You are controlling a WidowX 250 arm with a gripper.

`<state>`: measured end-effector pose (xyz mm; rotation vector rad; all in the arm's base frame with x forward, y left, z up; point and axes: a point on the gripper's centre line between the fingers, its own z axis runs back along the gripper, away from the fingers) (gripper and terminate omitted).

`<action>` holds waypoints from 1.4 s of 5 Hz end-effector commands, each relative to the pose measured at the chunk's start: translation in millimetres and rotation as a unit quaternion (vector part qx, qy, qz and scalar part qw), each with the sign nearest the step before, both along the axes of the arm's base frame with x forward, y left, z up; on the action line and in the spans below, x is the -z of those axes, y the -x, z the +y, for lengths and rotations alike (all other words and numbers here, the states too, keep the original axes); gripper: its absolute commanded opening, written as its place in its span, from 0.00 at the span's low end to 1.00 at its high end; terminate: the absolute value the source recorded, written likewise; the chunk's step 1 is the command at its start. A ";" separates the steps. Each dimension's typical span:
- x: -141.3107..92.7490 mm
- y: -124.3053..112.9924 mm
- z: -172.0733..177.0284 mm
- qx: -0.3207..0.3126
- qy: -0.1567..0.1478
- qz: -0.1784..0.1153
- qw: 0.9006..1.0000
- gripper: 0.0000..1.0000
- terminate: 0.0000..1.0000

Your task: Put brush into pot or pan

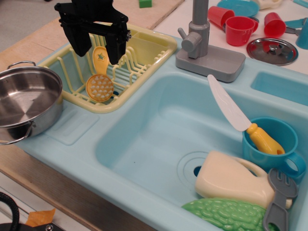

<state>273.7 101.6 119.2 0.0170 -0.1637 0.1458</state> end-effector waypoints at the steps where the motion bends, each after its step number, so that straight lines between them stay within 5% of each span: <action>1: 9.8 1.4 6.2 -0.014 0.013 -0.007 1.000 1.00 0.00; 5: 55.5 11.5 2.9 -0.044 0.081 -0.015 0.996 1.00 0.00; 6: 55.2 8.3 3.7 -0.043 0.079 -0.013 0.996 0.00 0.00; 7: 50.4 6.5 2.9 -0.038 0.073 -0.012 0.997 0.00 0.00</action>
